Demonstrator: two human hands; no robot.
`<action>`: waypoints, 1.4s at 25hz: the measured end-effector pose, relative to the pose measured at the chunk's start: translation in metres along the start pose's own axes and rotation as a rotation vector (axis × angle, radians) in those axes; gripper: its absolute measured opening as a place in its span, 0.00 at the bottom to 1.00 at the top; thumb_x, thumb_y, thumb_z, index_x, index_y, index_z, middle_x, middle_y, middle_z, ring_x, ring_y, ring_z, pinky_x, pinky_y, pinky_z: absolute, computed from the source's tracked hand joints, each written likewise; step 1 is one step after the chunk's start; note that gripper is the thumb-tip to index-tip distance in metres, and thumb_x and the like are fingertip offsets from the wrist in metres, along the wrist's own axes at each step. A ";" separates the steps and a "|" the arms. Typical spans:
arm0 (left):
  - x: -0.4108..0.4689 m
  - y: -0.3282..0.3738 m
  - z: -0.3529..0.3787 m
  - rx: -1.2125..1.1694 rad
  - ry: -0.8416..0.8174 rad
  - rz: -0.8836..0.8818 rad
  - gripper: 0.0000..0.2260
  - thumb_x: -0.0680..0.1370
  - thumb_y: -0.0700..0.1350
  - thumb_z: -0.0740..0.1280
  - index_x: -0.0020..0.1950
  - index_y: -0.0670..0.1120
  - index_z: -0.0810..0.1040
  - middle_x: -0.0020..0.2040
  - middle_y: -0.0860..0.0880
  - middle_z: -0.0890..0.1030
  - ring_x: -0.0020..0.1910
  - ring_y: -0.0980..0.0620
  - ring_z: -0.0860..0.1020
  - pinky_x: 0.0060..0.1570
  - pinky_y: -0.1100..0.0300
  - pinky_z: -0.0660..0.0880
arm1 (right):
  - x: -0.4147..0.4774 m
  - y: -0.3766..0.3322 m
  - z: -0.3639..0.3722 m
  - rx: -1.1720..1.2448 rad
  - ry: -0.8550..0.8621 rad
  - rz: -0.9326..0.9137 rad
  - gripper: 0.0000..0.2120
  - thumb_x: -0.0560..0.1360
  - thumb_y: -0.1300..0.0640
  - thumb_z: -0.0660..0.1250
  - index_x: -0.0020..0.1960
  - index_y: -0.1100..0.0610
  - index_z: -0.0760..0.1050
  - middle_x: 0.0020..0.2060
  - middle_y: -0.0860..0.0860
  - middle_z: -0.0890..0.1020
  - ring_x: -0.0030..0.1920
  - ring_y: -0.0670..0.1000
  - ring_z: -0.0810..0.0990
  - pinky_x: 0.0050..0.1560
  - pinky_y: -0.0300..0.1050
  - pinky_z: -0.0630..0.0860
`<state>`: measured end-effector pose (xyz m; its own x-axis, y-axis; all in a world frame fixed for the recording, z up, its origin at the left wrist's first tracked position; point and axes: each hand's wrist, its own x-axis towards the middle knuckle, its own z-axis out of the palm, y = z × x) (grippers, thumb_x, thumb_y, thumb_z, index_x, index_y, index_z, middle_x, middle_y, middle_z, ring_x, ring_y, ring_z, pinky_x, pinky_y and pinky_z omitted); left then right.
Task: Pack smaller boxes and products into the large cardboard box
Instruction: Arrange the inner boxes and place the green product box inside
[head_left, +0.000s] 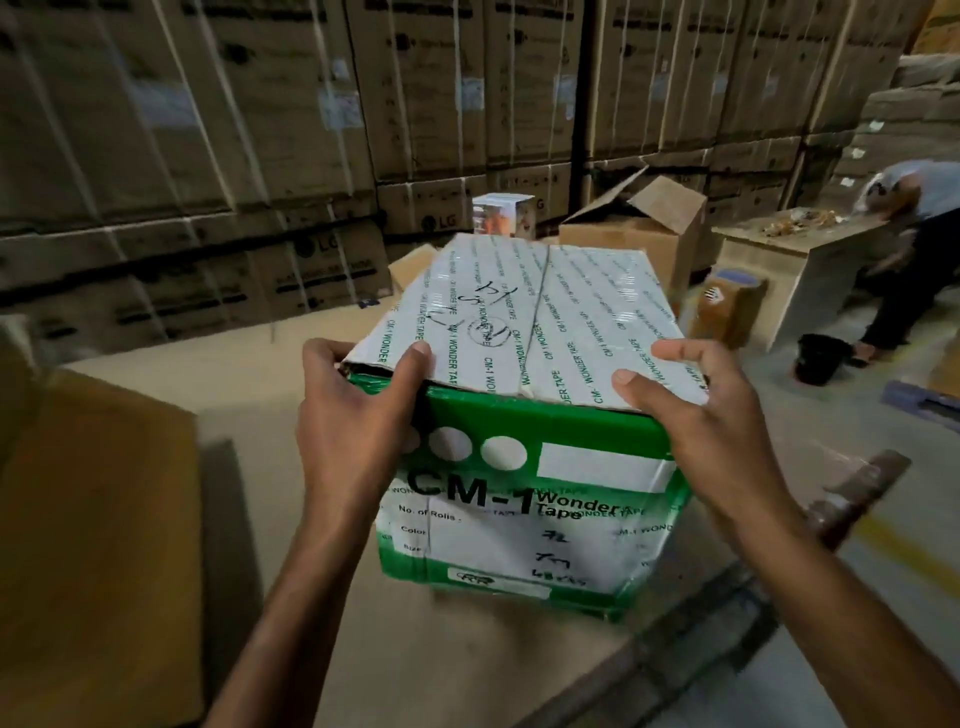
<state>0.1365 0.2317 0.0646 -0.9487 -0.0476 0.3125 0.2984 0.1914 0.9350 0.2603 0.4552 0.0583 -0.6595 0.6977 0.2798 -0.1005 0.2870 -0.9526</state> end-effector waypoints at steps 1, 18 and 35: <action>-0.007 -0.002 -0.022 0.001 0.065 0.004 0.18 0.74 0.61 0.74 0.52 0.56 0.69 0.47 0.54 0.83 0.39 0.56 0.84 0.38 0.50 0.83 | -0.007 -0.005 0.015 0.022 -0.061 -0.030 0.18 0.73 0.49 0.78 0.59 0.45 0.77 0.52 0.35 0.81 0.54 0.42 0.83 0.60 0.53 0.80; -0.125 -0.038 -0.184 0.095 0.384 -0.127 0.23 0.76 0.60 0.72 0.62 0.51 0.66 0.50 0.58 0.79 0.45 0.59 0.84 0.37 0.63 0.82 | -0.101 -0.022 0.105 -0.045 -0.496 -0.198 0.17 0.75 0.48 0.76 0.60 0.44 0.75 0.49 0.29 0.74 0.47 0.36 0.76 0.45 0.47 0.75; -0.096 -0.108 -0.237 0.102 0.008 -0.133 0.27 0.75 0.64 0.72 0.63 0.53 0.63 0.51 0.59 0.78 0.47 0.61 0.81 0.42 0.59 0.81 | -0.149 -0.003 0.149 -0.484 -0.348 -0.083 0.16 0.77 0.46 0.70 0.64 0.43 0.74 0.65 0.47 0.78 0.57 0.52 0.79 0.53 0.50 0.75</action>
<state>0.2197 -0.0164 -0.0270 -0.9782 -0.0873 0.1886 0.1573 0.2818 0.9465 0.2478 0.2525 0.0013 -0.8773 0.4280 0.2172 0.1350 0.6544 -0.7440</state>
